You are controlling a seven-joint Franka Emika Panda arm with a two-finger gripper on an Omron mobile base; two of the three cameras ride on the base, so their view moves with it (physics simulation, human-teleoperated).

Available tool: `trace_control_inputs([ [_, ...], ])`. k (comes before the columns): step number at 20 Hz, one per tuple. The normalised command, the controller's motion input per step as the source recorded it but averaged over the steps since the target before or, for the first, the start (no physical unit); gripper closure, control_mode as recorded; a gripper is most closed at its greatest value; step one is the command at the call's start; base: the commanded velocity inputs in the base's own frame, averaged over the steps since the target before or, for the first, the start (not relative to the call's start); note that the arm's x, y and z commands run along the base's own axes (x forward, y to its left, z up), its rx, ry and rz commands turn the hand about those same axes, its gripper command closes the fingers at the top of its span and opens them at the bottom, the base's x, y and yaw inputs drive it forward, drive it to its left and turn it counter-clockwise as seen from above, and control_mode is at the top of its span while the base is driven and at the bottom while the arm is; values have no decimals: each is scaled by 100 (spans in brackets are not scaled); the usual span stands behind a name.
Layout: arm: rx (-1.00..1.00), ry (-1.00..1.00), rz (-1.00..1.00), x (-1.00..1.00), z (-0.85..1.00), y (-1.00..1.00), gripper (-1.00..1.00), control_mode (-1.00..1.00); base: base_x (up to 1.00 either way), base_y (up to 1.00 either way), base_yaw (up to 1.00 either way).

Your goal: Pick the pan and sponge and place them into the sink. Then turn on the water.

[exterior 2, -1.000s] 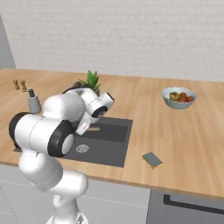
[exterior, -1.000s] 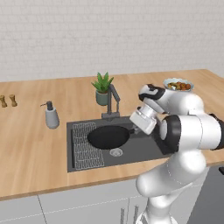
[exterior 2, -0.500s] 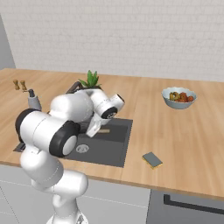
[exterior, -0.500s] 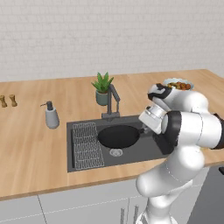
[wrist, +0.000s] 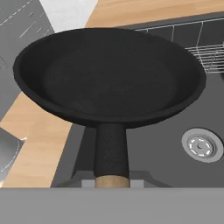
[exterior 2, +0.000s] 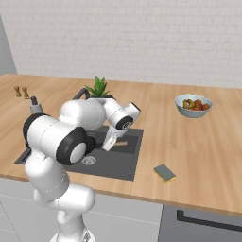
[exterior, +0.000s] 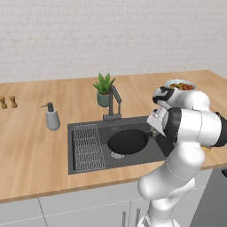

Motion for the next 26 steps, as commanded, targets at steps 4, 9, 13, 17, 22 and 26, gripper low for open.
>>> trace_control_inputs([
  [4, -6, 0, 0, 15, -34, -13, 100, -100, 0, 0, 0],
  [9, -6, 0, 0, 24, -42, -2, 100, -100, 0, 0, 0],
  [13, -1, 0, 0, 31, -30, -8, 100, -100, 0, 0, 0],
  [17, 0, 0, 0, 46, -21, -2, 100, -100, 0, 0, 0],
  [22, 0, 0, 0, 37, -29, 3, 100, -100, 0, 0, 0],
  [26, 0, 0, 0, 26, -32, 9, 100, -100, 0, 0, 0],
])
